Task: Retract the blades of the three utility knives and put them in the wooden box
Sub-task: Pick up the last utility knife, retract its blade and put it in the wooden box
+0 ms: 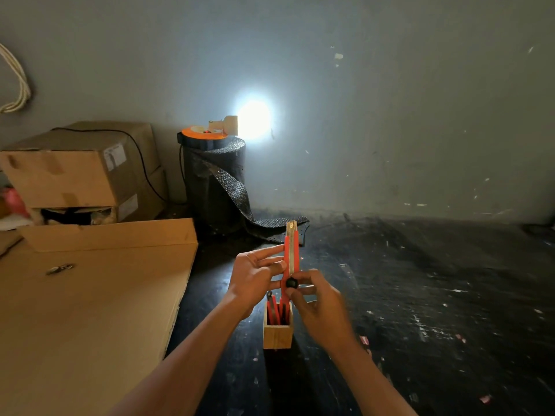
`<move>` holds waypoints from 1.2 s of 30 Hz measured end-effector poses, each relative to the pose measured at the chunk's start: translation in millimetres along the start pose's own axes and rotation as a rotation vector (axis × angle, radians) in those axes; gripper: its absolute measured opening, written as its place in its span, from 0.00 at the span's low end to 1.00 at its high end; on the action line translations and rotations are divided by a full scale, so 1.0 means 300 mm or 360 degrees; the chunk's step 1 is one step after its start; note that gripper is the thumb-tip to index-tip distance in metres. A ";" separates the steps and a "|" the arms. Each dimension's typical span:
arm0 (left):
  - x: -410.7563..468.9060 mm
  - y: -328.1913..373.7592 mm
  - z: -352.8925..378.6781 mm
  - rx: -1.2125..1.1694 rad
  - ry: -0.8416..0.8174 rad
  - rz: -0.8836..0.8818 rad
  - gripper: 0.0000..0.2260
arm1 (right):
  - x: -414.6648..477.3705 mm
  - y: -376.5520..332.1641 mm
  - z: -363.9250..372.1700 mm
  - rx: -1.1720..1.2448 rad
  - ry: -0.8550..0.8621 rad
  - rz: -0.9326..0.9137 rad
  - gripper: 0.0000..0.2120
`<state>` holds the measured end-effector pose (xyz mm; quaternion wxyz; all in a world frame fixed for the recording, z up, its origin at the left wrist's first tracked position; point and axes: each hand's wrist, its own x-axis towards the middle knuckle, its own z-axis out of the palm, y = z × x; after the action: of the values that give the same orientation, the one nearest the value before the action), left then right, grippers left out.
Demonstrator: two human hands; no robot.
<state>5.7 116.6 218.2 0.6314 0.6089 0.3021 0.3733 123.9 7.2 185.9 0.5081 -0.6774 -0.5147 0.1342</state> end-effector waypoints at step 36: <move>0.070 -0.674 -0.021 0.0814 0.0313 -0.0512 0.17 | 0.226 0.518 0.255 -0.0304 -0.0398 0.0729 0.06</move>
<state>32.5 141.8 18.3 0.4765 0.6533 0.5383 0.2375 186.6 113.0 46.3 0.3307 -0.7992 -0.4172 0.2790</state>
